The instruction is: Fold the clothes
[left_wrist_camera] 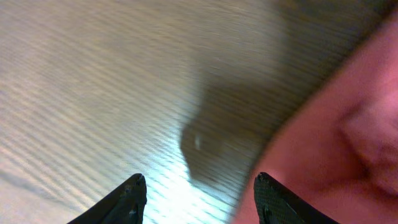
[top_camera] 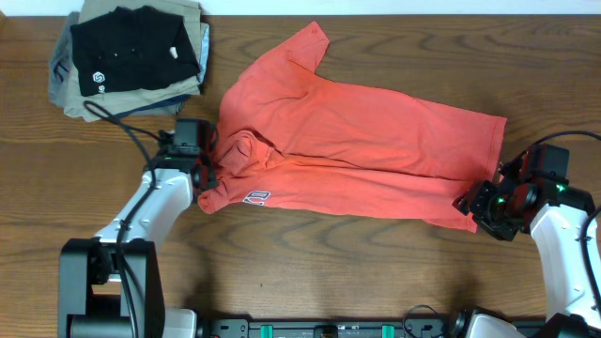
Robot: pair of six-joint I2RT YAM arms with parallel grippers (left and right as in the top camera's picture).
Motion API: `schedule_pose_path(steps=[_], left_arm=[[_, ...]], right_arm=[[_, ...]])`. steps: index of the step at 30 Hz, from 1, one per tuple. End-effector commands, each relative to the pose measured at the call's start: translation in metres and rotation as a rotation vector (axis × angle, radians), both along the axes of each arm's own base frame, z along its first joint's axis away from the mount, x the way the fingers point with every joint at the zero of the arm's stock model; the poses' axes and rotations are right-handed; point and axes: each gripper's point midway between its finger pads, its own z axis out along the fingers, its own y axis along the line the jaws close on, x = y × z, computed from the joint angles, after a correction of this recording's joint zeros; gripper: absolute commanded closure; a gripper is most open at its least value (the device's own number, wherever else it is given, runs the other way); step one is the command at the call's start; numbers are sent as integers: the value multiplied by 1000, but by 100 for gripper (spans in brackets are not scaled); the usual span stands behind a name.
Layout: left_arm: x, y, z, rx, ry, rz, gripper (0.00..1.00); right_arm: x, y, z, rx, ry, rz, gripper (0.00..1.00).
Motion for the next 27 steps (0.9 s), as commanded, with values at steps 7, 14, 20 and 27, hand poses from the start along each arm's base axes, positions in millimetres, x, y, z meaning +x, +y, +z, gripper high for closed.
schedule_pose_path(steps=[7, 14, 20, 27], left_arm=[[10, 12, 24, 15, -70, 46, 43], [9, -52, 49, -296, -109, -135, 43], [6, -96, 45, -337, -81, -284, 42], [4, -95, 8, -238, 19, -277, 42]], right_arm=[[-2, 5, -2, 4, 4, 35, 44], [1, 4, -1, 1, -8, 35, 44], [6, 3, 0, -6, -28, 34, 44], [4, 3, -1, -3, -20, 32, 43]])
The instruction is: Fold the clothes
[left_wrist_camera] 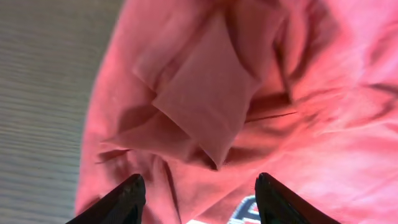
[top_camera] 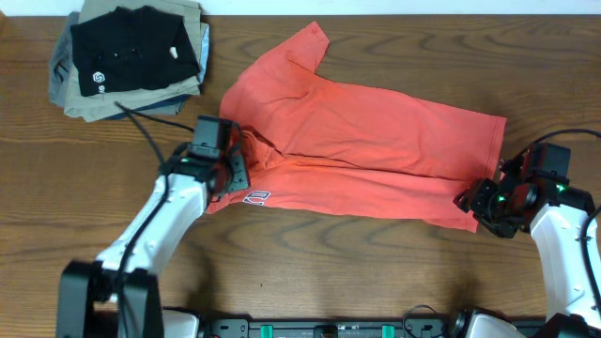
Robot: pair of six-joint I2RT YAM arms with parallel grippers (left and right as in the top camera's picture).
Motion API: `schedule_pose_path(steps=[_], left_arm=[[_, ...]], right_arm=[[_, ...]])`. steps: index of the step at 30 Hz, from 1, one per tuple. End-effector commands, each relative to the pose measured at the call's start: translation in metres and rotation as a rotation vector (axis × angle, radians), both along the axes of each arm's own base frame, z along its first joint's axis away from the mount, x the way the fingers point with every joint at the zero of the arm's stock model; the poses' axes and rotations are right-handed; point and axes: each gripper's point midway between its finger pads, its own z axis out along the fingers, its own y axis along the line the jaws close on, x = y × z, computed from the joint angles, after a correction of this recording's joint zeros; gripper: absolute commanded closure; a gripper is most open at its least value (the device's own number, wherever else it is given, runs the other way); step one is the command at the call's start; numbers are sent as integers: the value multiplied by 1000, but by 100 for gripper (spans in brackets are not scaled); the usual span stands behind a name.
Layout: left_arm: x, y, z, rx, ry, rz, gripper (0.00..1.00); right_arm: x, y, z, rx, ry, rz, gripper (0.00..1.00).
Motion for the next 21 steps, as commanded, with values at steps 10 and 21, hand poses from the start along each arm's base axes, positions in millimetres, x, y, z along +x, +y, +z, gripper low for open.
schedule_pose_path(steps=[10, 21], left_arm=[[25, 1, -16, 44, -38, -27, 41], [26, 15, -21, 133, -35, -35, 42]], right_arm=[[-2, 5, -2, 6, 7, 29, 44], [-2, 5, -2, 5, 4, 29, 43]])
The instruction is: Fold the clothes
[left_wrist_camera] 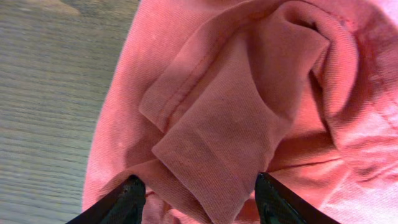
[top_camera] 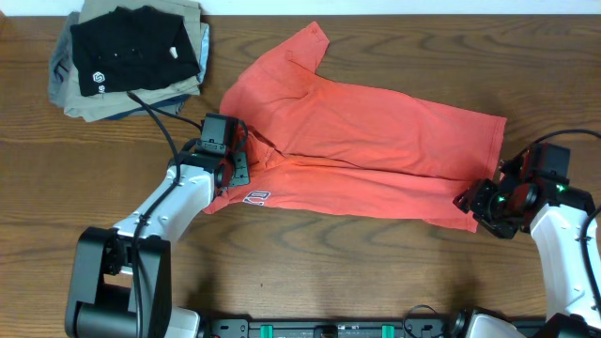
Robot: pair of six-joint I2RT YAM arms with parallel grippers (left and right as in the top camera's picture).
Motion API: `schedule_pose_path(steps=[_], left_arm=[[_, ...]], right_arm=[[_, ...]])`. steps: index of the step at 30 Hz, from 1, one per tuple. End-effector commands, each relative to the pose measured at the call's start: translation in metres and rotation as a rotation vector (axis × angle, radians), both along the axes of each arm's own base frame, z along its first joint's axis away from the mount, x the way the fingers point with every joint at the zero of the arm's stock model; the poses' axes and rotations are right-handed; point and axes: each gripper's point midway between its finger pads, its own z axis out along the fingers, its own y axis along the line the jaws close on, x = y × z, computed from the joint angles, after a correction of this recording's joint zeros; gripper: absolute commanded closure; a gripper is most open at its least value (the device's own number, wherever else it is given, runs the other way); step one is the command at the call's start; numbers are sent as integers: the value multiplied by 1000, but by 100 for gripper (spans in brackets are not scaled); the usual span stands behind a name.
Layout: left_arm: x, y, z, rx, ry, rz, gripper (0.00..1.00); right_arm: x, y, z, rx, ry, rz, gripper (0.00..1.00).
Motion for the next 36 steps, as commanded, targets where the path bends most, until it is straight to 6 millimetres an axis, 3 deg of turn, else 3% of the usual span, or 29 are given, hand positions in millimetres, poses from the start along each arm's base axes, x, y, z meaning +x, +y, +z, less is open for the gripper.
schedule_pose_path(steps=[1, 2, 10, 16, 24, 32, 33, 35, 36], left_arm=[[4, 5, -4, 50, 9, -25, 42], [4, 5, -6, 54, 14, -32, 43], [7, 11, -12, 90, 13, -29, 86], [13, 29, -1, 178, -33, 35, 88], [27, 52, 39, 249, -171, 151, 94], [29, 93, 42, 247, -185, 284, 94], [29, 96, 42, 246, -186, 292, 76], [29, 95, 41, 222, -181, 288, 16], [29, 92, 40, 209, -178, 281, 1]], right_arm=[[-1, 5, -2, 4, -1, 29, 43], [-1, 5, -2, 4, 0, 29, 43], [-1, 5, -2, 4, 0, 29, 43], [-3, 5, -2, 7, 11, 29, 44], [-5, 6, -3, 9, 18, 32, 44], [-5, 6, -3, 10, 21, 32, 45], [-5, 6, -4, 10, 22, 33, 45], [-5, 6, -4, 11, 22, 32, 45], [-5, 6, -4, 11, 23, 32, 45]])
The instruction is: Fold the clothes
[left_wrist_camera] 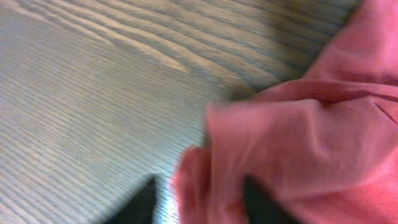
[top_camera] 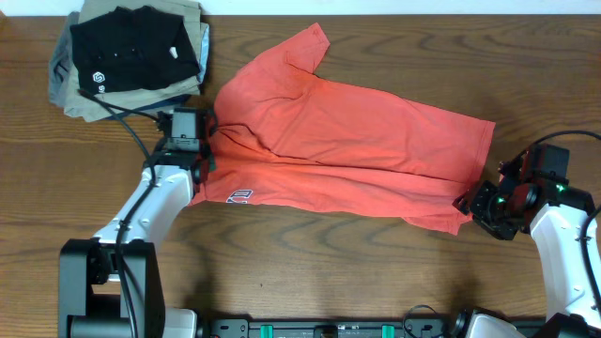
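An orange polo shirt (top_camera: 347, 141) lies folded lengthwise across the table, collar end at the left, hem at the right. My left gripper (top_camera: 204, 158) is at the collar end. In the left wrist view it (left_wrist_camera: 202, 202) is shut on a bunched fold of the orange shirt (left_wrist_camera: 298, 143), which fills the gap between the dark fingers; the picture is blurred. My right gripper (top_camera: 477, 202) sits at the hem's near right corner, and the cloth runs into it, held there.
A stack of folded clothes (top_camera: 131, 47) with a black shirt on top lies at the far left corner, just behind the left arm. Bare wooden table (top_camera: 310, 263) shows in front of the shirt. The left arm's cable loops over the stack's edge.
My left gripper was open over the collar; now it is shut on the collar fabric and stands further left. The shirt has shifted left with it and lies straighter. The right arm has not moved.
First my left gripper was open beside the shirt's collar end, over bare wood. Then it was open above the crumpled collar, and later lower over it. Now it grips that fabric, with the shirt drawn leftward. The right gripper stayed at the hem corner throughout.
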Robot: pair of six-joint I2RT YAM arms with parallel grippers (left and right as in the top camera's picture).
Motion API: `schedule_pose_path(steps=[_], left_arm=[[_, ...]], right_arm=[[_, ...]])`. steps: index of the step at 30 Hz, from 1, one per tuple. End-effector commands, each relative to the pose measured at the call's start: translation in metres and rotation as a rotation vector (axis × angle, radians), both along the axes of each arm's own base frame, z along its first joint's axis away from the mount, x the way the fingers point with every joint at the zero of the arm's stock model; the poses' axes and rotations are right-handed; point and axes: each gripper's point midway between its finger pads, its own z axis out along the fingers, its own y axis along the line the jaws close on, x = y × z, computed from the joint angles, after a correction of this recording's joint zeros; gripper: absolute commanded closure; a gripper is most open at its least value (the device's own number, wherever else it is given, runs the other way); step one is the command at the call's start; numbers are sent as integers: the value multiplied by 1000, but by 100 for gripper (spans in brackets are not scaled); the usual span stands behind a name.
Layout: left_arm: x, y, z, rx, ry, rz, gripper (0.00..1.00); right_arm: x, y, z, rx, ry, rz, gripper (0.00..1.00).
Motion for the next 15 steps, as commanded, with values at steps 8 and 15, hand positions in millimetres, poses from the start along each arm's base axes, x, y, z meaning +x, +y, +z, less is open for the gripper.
schedule_pose_path(steps=[8, 15], left_arm=[[1, -20, 3, -126, 3, -27, 2], [-23, -60, -12, -342, 119, -111, 13]], right_arm=[[-3, 25, -3, 12, 16, 112, 45], [-2, 53, -4, -2, 14, 221, 44]])
